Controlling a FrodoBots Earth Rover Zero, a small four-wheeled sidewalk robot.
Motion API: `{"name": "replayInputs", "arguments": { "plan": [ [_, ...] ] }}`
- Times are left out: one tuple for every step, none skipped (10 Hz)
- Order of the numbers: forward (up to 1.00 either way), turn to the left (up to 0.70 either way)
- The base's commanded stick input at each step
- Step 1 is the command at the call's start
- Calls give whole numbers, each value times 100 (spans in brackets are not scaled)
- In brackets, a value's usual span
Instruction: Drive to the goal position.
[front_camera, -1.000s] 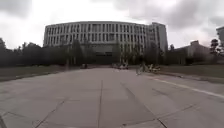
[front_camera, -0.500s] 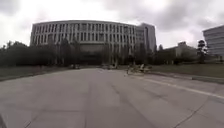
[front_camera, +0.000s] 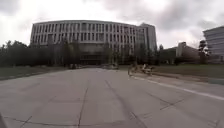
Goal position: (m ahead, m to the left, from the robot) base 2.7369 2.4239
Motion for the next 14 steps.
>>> {"name": "replayInputs", "arguments": {
  "plan": [
    [70, 0],
    [70, 0],
    [70, 0],
    [70, 0],
    [70, 0],
    [70, 0],
    [70, 0],
    [70, 0],
    [70, 0],
    [70, 0],
    [70, -2],
    [70, -18],
    [70, -30],
    [70, -29]
  ]
}}
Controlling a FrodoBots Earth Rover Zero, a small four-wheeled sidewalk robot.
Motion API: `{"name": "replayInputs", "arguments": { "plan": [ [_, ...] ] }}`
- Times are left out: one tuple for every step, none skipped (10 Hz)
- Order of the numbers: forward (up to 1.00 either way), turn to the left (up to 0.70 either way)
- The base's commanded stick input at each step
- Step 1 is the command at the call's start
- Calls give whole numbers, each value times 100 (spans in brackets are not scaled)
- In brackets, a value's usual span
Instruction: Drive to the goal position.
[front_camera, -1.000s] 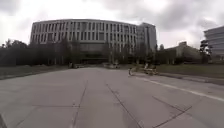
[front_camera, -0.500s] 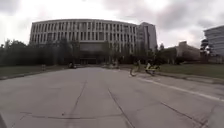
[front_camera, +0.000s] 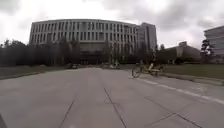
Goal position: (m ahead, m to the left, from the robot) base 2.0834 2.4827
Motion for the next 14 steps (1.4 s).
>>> {"name": "replayInputs", "arguments": {
  "plan": [
    [70, -27],
    [70, -5],
    [70, 0],
    [70, 0],
    [70, 0],
    [70, 0],
    [70, 0],
    [70, 0],
    [70, 0],
    [70, 0],
    [70, 0],
    [70, 1],
    [70, 2],
    [70, 2]
  ]
}}
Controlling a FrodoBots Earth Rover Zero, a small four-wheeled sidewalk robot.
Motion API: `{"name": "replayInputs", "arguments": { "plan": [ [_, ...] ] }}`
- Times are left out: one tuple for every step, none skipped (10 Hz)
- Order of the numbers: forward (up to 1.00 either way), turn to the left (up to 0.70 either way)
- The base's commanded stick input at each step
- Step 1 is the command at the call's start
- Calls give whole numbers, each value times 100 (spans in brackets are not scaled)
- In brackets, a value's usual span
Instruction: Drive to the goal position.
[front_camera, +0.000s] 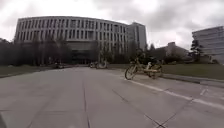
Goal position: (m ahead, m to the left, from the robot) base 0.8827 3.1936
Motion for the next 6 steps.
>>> {"name": "replayInputs", "arguments": {
  "plan": [
    [70, 2],
    [70, 2],
    [70, 1],
    [70, 0],
    [70, 0],
    [70, 1]
  ]
}}
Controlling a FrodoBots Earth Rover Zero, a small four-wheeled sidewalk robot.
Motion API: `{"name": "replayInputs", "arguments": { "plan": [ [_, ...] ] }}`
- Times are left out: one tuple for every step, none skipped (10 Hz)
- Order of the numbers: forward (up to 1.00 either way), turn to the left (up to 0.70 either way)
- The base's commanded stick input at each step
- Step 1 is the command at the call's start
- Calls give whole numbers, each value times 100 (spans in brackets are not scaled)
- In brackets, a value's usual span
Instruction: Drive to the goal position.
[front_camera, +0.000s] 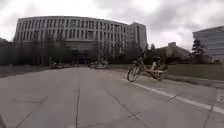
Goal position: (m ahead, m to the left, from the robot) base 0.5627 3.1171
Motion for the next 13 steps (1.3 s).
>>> {"name": "replayInputs", "arguments": {
  "plan": [
    [70, 2],
    [70, 13],
    [70, 24],
    [70, 24],
    [70, 24],
    [70, 23],
    [70, 23],
    [70, 7],
    [70, 5],
    [70, 3],
    [70, 3],
    [70, 3],
    [70, 3]
  ]
}}
